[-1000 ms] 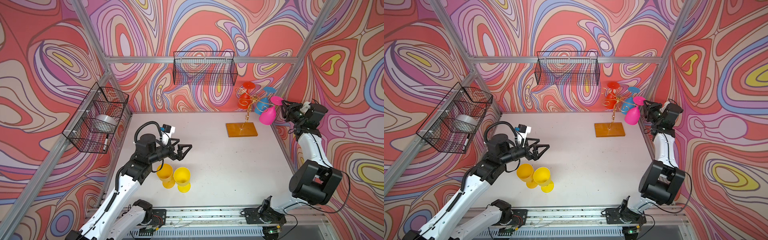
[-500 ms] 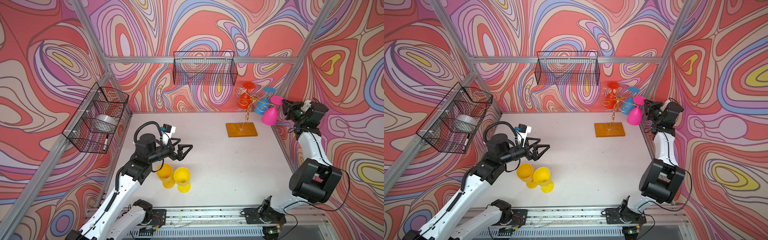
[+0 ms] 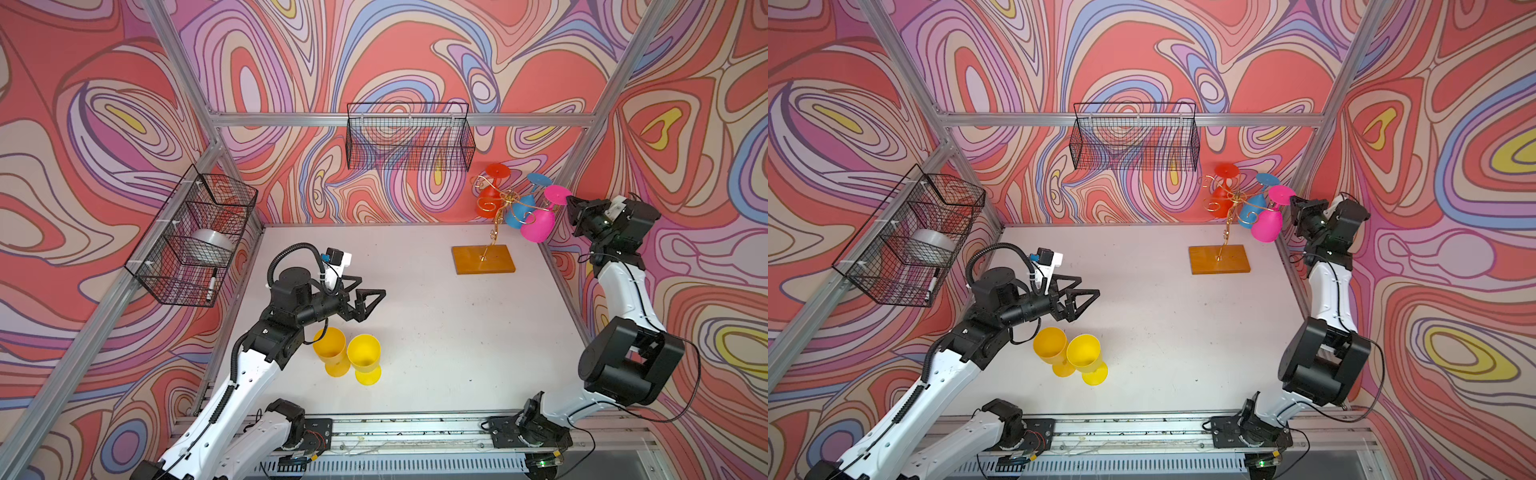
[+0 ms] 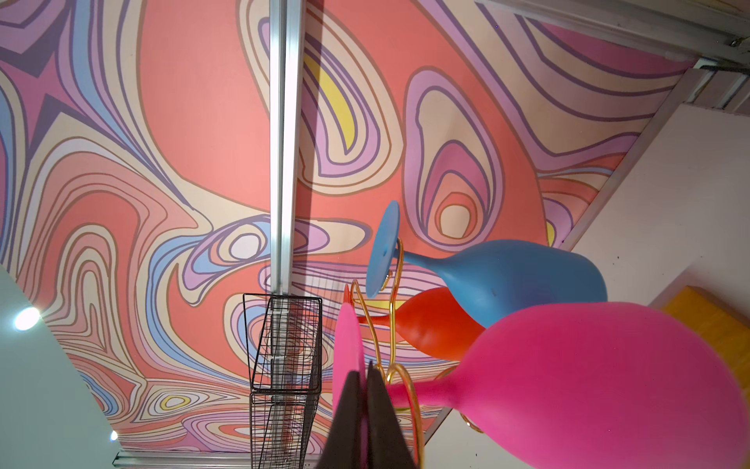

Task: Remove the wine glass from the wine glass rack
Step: 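Close the right gripper on the pink glass foot rim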

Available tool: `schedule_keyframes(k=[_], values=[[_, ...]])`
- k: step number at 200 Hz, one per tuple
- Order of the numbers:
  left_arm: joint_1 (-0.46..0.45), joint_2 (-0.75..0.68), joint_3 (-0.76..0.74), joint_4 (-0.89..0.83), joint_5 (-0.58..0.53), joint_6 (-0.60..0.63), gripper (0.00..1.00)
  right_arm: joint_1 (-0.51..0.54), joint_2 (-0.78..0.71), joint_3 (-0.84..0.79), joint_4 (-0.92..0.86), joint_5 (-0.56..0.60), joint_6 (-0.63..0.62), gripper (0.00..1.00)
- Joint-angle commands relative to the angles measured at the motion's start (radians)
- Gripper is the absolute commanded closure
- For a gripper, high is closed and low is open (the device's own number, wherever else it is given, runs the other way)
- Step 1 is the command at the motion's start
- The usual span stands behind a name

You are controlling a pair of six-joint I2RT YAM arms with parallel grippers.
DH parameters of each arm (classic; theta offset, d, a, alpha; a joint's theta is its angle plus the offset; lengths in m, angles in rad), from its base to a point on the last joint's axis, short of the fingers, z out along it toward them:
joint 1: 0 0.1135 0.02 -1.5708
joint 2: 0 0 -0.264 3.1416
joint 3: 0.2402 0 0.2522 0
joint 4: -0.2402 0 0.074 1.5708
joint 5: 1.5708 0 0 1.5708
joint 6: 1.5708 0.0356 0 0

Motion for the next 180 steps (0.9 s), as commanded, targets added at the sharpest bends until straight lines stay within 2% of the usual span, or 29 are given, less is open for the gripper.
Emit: schedule_keyframes(k=[1, 110, 180], values=[[-0.003, -0.014, -0.011, 0.032, 0.017, 0.014, 0.0, -0.005, -0.02, 0.01, 0.005, 0.009, -0.005, 1.0], [-0.003, -0.018, -0.009, 0.028, 0.015, 0.015, 0.0, -0.002, -0.094, -0.024, -0.059, 0.026, -0.05, 1.0], [-0.003, -0.022, -0.009, 0.022, 0.014, 0.015, 0.0, 0.041, -0.107, -0.031, -0.097, 0.045, -0.084, 1.0]])
